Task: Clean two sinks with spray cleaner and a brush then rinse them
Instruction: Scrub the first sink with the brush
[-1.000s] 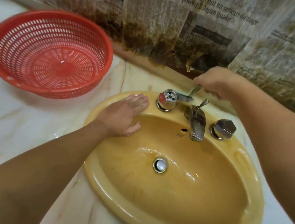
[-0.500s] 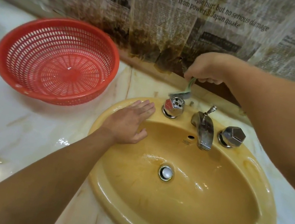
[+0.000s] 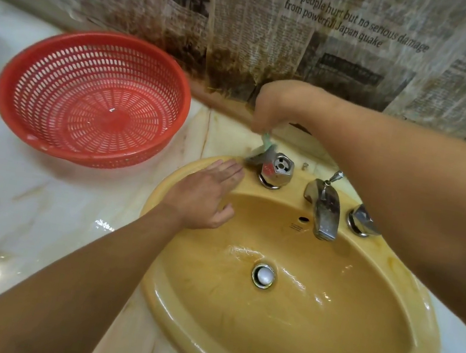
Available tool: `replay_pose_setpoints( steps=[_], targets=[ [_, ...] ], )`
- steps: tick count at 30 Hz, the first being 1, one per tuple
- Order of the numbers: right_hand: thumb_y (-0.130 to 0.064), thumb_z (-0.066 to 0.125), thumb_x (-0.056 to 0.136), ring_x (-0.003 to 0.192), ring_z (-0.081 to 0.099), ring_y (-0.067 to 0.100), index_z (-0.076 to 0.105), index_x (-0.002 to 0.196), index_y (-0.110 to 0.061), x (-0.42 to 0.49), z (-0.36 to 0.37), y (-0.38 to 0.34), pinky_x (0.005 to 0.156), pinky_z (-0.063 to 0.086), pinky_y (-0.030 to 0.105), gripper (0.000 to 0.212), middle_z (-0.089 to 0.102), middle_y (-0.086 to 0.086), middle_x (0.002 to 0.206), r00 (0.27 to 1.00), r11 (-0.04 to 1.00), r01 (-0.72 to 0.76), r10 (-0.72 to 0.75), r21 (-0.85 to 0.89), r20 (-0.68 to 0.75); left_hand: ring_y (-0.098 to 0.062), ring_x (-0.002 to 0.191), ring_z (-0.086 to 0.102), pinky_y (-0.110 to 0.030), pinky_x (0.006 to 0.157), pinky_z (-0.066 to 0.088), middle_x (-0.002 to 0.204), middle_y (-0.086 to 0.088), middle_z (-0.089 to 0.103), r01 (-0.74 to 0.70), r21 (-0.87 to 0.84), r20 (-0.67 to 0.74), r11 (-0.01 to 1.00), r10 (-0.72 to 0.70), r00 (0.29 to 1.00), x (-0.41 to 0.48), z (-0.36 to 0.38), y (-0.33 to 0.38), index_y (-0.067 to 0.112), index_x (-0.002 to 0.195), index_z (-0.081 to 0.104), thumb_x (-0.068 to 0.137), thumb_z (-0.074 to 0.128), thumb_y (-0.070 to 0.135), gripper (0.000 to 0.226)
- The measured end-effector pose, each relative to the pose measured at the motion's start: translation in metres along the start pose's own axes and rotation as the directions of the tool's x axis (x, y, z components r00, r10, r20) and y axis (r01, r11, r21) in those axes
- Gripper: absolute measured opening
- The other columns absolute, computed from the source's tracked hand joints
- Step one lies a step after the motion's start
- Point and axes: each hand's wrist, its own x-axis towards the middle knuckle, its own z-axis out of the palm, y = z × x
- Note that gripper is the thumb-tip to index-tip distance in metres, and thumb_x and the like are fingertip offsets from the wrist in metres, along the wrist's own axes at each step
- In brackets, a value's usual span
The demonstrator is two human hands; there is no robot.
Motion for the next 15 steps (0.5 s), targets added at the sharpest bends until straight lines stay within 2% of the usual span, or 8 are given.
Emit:
replay_pose_setpoints(
  steps=[2,5,8,11,13,15],
  targets=[
    [-0.031,0.058,0.089,0.065,0.053,0.020,0.063,0.076,-0.015,0.001,0.001,-0.005,0.060,0.043,0.031,0.022,0.059,-0.001,0.077,0.999,0.999,0.031,-0.030,-0.043,0.030,-0.028,0.148,0.035,-0.037,0.125,0.018,0.154,-0.018,0.045,0.011,0.006,-0.010,1.000,-0.011,1.000,0.000,0.001,0.000,-0.001,0.147,0.046,0.086,0.039,0.042,0.076],
    [-0.033,0.060,0.088,0.068,0.054,0.020,0.061,0.083,-0.017,-0.006,0.001,-0.008,0.057,0.041,0.031,0.016,0.059,-0.002,0.080,0.997,0.997,0.014,-0.020,-0.081,-0.070,-0.028,0.147,0.037,-0.038,0.125,0.021,0.153,-0.019,0.046,0.048,0.011,-0.021,0.999,-0.048,0.999,0.000,0.000,0.000,-0.003,0.146,0.048,0.084,0.038,0.040,0.075],
    [-0.037,0.061,0.090,0.072,0.055,0.022,0.053,0.084,-0.012,-0.017,0.010,-0.010,0.056,0.040,0.033,0.026,0.055,-0.001,0.081,0.987,0.988,0.044,-0.065,-0.146,-0.145,-0.029,0.147,0.037,-0.037,0.125,0.019,0.152,-0.019,0.047,0.089,0.014,-0.042,0.996,-0.089,0.995,0.000,-0.001,0.000,-0.003,0.145,0.049,0.083,0.035,0.040,0.076],
    [-0.047,0.060,0.092,0.078,0.054,0.026,0.045,0.089,-0.017,-0.040,0.023,-0.007,0.062,0.044,0.036,0.034,0.049,0.000,0.081,0.973,0.980,0.082,-0.118,-0.182,-0.196,-0.028,0.148,0.035,-0.035,0.125,0.016,0.154,-0.018,0.045,0.108,0.011,-0.058,0.994,-0.107,0.993,-0.001,-0.002,0.001,-0.003,0.146,0.047,0.082,0.033,0.041,0.079],
    [-0.050,0.059,0.092,0.071,0.053,0.024,0.050,0.083,-0.015,-0.051,0.035,-0.003,0.059,0.045,0.034,0.037,0.048,-0.001,0.074,0.973,0.972,0.084,-0.127,-0.220,-0.191,-0.026,0.150,0.031,-0.034,0.126,0.014,0.157,-0.016,0.041,0.112,0.016,-0.055,0.994,-0.111,0.992,-0.001,-0.001,0.001,-0.002,0.148,0.045,0.082,0.031,0.043,0.080],
    [-0.048,0.058,0.091,0.067,0.056,0.022,0.064,0.090,-0.017,-0.058,0.051,0.002,0.056,0.048,0.032,0.032,0.052,-0.001,0.071,0.957,0.974,0.083,-0.137,-0.210,-0.255,-0.025,0.151,0.030,-0.034,0.126,0.014,0.158,-0.015,0.040,0.110,0.010,-0.057,0.994,-0.110,0.992,-0.001,-0.001,0.001,-0.001,0.148,0.045,0.082,0.031,0.043,0.081]
  ],
)
